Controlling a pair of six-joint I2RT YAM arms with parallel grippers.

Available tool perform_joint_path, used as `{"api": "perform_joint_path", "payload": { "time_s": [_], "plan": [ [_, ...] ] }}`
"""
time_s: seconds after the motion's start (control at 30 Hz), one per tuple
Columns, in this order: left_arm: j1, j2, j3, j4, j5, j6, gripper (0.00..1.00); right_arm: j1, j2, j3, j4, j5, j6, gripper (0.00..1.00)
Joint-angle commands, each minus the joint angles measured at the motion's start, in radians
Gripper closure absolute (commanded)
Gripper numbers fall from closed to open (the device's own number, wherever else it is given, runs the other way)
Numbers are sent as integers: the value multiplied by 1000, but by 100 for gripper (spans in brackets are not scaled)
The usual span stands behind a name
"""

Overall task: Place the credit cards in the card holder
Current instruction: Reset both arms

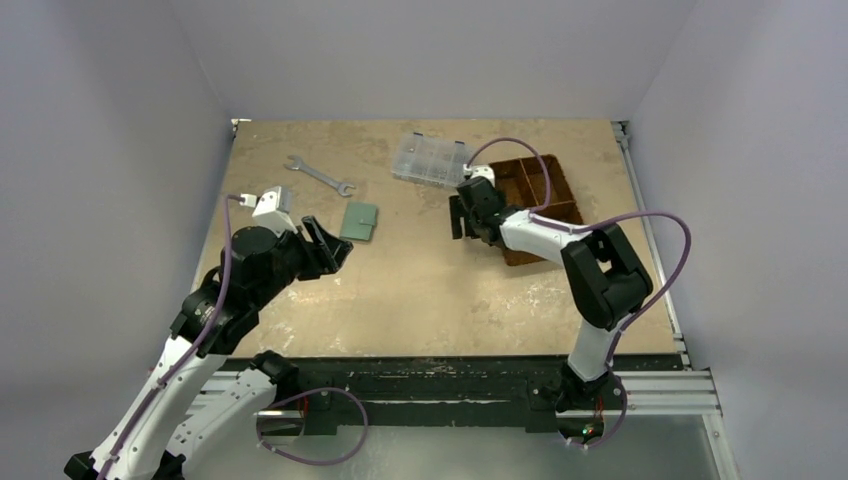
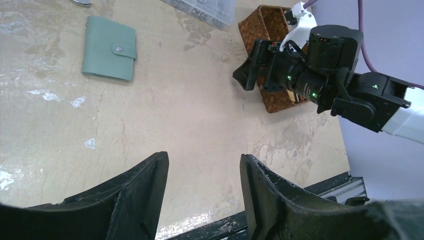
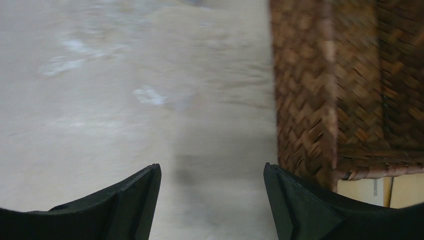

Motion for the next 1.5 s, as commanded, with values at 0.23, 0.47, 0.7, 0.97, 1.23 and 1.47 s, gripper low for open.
{"api": "perform_joint_path", "payload": {
  "time_s": [0.23,0.47,0.7,0.97,1.23,1.47],
  "plan": [
    [1,-5,5,43,44,10,41,-243,-72,-76,-49,170,16,16],
    [1,11,33,42,50,27,40,-266,-311,-117,-46,-100,-82,1],
    [1,46,129,65,41,73,32,-266,-749,-101,-193,-235,-74,1],
    [1,68,271,149,14,133,14,-267,-1128,39,-325,-146,-65,1],
    [2,63,343,203,-29,179,10,-266,-1247,154,-386,-94,-64,1],
    [1,64,371,191,-53,189,10,-266,-1337,114,-365,-69,-60,1]
  ]
}}
